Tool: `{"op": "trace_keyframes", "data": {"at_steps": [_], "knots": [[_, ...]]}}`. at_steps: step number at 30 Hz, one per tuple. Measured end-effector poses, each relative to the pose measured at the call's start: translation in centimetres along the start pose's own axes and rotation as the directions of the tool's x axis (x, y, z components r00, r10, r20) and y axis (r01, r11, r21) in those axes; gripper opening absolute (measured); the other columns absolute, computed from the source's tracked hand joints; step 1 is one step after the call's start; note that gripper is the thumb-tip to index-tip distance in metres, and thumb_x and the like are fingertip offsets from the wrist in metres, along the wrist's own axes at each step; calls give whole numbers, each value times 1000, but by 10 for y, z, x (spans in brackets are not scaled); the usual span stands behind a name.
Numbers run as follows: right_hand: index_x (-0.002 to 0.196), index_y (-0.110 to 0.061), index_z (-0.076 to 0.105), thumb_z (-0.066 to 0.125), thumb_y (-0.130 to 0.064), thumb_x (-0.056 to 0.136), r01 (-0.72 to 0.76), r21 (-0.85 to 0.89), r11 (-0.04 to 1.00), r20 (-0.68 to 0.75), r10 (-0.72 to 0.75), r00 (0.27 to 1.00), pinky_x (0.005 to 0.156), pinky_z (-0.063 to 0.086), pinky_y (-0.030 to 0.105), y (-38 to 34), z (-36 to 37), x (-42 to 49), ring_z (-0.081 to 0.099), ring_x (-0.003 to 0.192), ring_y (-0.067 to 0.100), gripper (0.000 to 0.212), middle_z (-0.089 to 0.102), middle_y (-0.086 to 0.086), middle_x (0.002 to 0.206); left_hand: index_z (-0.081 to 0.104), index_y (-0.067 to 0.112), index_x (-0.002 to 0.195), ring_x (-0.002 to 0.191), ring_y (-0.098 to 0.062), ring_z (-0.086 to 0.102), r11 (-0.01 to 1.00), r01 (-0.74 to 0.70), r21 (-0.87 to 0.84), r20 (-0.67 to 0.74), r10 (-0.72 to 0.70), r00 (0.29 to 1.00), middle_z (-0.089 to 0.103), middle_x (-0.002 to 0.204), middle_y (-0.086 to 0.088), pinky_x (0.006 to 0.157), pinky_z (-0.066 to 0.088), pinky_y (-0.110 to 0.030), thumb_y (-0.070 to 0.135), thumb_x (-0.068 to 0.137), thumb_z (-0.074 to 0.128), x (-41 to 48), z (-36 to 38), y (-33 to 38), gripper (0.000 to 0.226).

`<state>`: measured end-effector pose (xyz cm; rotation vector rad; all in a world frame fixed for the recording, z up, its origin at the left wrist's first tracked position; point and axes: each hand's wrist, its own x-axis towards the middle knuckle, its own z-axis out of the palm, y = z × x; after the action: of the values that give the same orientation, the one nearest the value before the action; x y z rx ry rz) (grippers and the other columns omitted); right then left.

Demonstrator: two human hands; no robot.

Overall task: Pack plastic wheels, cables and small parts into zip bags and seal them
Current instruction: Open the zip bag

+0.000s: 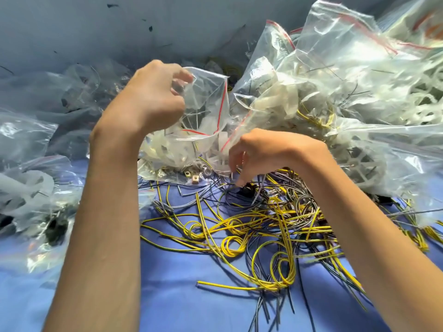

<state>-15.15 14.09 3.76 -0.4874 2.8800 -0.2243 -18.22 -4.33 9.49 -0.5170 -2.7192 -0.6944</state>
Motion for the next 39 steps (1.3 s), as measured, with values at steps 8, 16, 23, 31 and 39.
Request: {"op": "trace_keyframes", "data": {"at_steps": [8,16,23,31,39], "knots": [[90,-34,73,71,-28,78,-32,37,999,63,29,998,66,46,19,19,-15,-17,60,74,3,13,67,-20,75,61,26,121,93,-13,50,999,-37,-4,34,37,999,51,100,4,79,33,-19,-2,84,41,1,1,2,51],[97,-28,74,69,-45,79,-33,-90,995,221,52,974,63,42,23,13,6,-2,56,73,12,26,55,-19,64,60,29,122,96,-13,47,995,-98,-2,115,98,989,56,114,-2,81,32,-21,0,87,43,1,7,8,49],[93,-28,73,71,-43,77,-35,-85,996,201,52,978,58,41,22,11,10,0,49,61,0,22,53,-20,62,62,29,120,87,-13,45,989,-144,17,139,140,980,48,106,4,59,30,-12,3,89,45,1,12,15,43],[93,-33,72,67,-27,79,-23,-36,999,98,27,995,67,44,22,10,5,-1,50,64,1,16,54,-20,68,62,28,120,70,-1,48,989,-144,28,168,138,976,47,105,5,55,30,-15,8,89,45,-1,14,22,41],[98,-29,72,68,-42,81,-19,-69,997,163,30,986,53,37,18,7,9,0,57,74,14,21,66,-3,80,62,28,120,91,-13,44,987,-157,47,209,144,967,46,106,4,79,28,-19,15,88,51,-1,15,25,37]]}}
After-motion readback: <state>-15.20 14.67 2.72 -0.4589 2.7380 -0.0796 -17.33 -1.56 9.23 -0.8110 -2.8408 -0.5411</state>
